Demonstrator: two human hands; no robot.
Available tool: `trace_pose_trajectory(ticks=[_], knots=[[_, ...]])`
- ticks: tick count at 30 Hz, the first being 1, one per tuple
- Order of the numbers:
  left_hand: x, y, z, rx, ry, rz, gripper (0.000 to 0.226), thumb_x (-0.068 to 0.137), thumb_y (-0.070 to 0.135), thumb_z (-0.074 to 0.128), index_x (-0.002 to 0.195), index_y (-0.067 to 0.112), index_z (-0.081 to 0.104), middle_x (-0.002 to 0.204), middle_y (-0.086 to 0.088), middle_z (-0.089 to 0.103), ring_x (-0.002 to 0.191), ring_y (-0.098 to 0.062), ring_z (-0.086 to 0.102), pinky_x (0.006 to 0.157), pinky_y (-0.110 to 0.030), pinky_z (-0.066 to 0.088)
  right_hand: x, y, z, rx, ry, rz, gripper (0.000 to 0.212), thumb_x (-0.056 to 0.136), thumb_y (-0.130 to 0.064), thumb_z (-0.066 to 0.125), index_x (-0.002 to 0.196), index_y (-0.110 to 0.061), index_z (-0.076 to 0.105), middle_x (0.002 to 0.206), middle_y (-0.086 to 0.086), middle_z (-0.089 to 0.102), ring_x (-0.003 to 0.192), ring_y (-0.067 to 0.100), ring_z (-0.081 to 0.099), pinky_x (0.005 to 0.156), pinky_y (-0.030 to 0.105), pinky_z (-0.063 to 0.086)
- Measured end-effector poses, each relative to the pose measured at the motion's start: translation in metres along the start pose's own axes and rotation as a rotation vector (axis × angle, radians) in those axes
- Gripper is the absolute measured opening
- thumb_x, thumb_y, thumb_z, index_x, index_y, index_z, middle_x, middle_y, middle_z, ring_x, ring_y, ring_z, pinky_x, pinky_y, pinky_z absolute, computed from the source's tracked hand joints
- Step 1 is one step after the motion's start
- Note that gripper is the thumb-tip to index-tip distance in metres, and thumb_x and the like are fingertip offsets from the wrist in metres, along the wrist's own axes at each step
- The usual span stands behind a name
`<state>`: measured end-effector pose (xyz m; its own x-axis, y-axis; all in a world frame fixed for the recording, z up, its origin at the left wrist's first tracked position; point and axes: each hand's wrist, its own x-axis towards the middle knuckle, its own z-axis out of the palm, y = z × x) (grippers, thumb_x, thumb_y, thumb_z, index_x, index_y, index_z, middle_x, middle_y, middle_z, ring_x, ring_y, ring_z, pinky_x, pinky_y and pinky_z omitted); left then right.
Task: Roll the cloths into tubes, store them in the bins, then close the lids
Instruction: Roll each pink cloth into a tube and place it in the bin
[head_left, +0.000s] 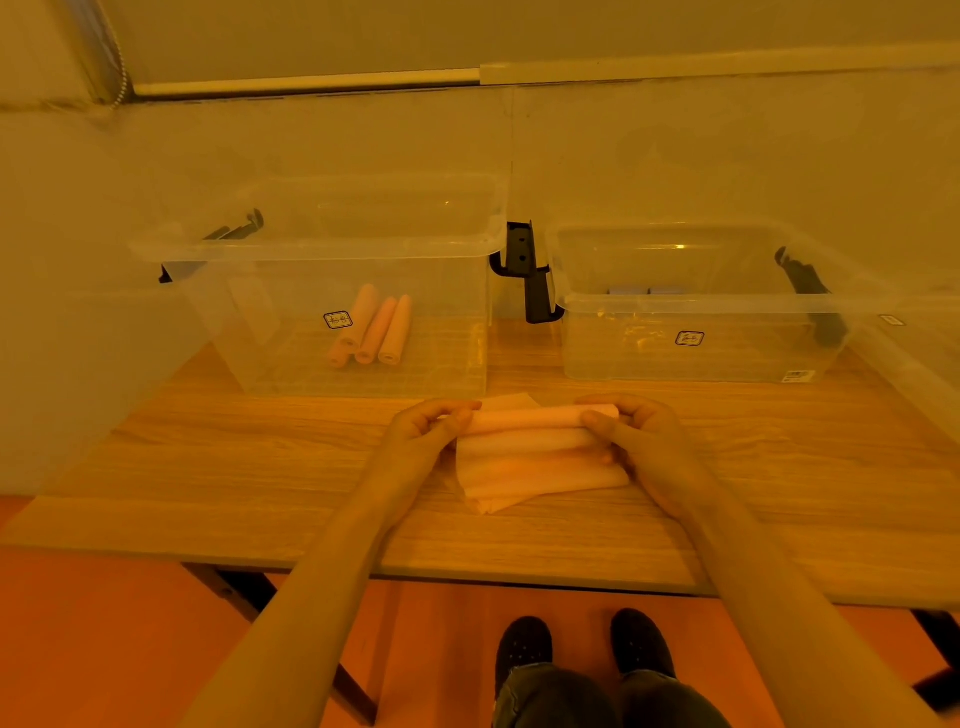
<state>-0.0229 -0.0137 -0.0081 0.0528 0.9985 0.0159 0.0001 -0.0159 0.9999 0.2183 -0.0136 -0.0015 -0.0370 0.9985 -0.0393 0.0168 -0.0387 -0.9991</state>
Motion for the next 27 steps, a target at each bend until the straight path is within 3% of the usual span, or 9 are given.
trace_pose_trajectory(ticks=[3,8,11,15,20,24,27], knots=[[-0.0006,-0.0021,0.0007,0.016,0.011,0.019,0.018,0.094,0.023,0.056,0.089,0.023,0.074,0.082,-0.002,0.071,0.077,-0.017,0.063,0.070,-0.033,0.049,-0.0019,-0.0012,0.0000,-0.007,-0.026,-0.002,0.020,0.084,-0.016,0.068,0.100,-0.028,0.069,0.077,-0.008,0.073,0.056,0.004,0.057,0.053,0.020,0.047],[-0.0017,-0.0002,0.0004,-0.004,0.002,0.042,0.016,0.092,0.018,0.059,0.095,0.024,0.074,0.083,0.002,0.072,0.073,-0.010,0.065,0.058,-0.022,0.050,-0.0032,-0.0030,0.0012,-0.013,-0.016,-0.038,0.019,0.086,-0.014,0.066,0.101,-0.026,0.068,0.073,-0.007,0.072,0.049,0.004,0.056,0.045,0.018,0.044],[-0.0018,0.0014,-0.0001,-0.009,0.004,0.045,0.018,0.090,0.015,0.062,0.101,0.024,0.072,0.092,0.002,0.074,0.082,-0.011,0.068,0.063,-0.021,0.053,-0.0026,-0.0027,0.0016,-0.037,0.002,-0.043,0.020,0.086,-0.014,0.067,0.102,-0.026,0.067,0.069,-0.005,0.070,0.047,0.006,0.054,0.045,0.021,0.041],[-0.0025,0.0031,0.0020,-0.020,-0.004,0.047,0.023,0.088,0.008,0.063,0.100,0.026,0.071,0.088,0.009,0.074,0.083,-0.006,0.068,0.066,-0.018,0.053,-0.0026,-0.0024,0.0014,-0.015,0.014,-0.026,0.011,0.086,-0.018,0.066,0.096,-0.022,0.070,0.071,-0.004,0.069,0.048,0.006,0.054,0.047,0.022,0.043],[-0.0005,0.0015,-0.0001,0.027,-0.010,0.004,0.031,0.085,0.024,0.066,0.116,0.030,0.065,0.097,-0.004,0.072,0.089,-0.016,0.068,0.072,-0.031,0.055,-0.0026,-0.0028,0.0009,-0.009,-0.007,-0.005,0.013,0.086,-0.017,0.066,0.096,-0.024,0.070,0.075,-0.006,0.071,0.053,0.003,0.057,0.051,0.020,0.048],[-0.0012,0.0015,0.0027,0.051,0.023,0.022,0.015,0.090,0.016,0.062,0.101,0.019,0.072,0.087,0.005,0.071,0.074,0.000,0.065,0.062,-0.018,0.052,-0.0037,-0.0050,0.0016,0.015,-0.057,0.019,0.024,0.086,-0.010,0.066,0.105,-0.024,0.068,0.079,-0.007,0.072,0.057,0.002,0.063,0.048,0.016,0.047],[-0.0013,0.0005,0.0014,0.014,0.009,0.007,0.016,0.087,0.009,0.065,0.100,0.014,0.072,0.090,0.001,0.074,0.081,-0.006,0.068,0.069,-0.020,0.056,-0.0040,-0.0053,0.0023,0.029,-0.073,0.024,0.027,0.085,-0.007,0.066,0.108,-0.020,0.066,0.086,-0.001,0.074,0.065,0.006,0.069,0.051,0.017,0.051]])
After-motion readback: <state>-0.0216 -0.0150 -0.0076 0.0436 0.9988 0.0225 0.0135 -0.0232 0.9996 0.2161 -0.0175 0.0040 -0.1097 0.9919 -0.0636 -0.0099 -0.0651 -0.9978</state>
